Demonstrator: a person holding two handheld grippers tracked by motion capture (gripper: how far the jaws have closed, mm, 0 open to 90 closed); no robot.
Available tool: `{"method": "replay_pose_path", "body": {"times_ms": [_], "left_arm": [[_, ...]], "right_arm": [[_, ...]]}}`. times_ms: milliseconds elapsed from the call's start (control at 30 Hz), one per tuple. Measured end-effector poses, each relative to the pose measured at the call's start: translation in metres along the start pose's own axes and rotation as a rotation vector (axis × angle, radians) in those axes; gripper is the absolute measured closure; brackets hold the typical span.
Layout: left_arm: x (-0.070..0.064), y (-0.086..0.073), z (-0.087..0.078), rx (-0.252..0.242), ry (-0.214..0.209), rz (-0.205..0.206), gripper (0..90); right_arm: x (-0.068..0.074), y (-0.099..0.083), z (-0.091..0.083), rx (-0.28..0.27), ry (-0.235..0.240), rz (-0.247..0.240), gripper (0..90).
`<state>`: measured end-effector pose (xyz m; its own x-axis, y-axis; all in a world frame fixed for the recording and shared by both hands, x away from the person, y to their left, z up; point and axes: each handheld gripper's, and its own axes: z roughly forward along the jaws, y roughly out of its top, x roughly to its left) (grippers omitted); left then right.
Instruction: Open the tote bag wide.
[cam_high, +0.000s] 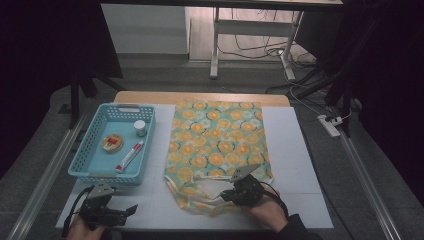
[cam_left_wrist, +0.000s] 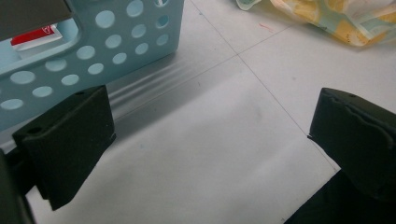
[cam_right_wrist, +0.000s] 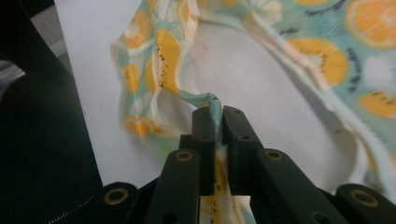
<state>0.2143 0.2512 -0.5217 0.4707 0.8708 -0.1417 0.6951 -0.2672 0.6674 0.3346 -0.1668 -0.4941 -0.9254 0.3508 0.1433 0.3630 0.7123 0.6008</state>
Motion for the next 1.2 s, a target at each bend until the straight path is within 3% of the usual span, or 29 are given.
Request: {"method": "replay_pose_path", "body": {"times_ms": [267,500,733,1200], "left_arm": [[0.000,0.000,0.000,0.000,0.001,-0.001,0.3],[0.001,0.000,0.000,-0.001,-0.002,-0.005,0.3],[0.001,0.000,0.000,-0.004,-0.001,-0.008,0.4],[0.002,0.000,-0.001,-0.008,-0.005,-0.016,0.4]], "right_arm": [[-0.012,0.009,-0.008,-0.026,0.010,0.016,89.0],[-0.030,0.019,-0.010,-0.048,-0.008,0.039,89.9],[-0.057,0.037,-0.017,-0.098,-0.038,0.068,90.0],[-0.107,0.068,-0.015,-0.135,-0.105,0.101,90.0]]}}
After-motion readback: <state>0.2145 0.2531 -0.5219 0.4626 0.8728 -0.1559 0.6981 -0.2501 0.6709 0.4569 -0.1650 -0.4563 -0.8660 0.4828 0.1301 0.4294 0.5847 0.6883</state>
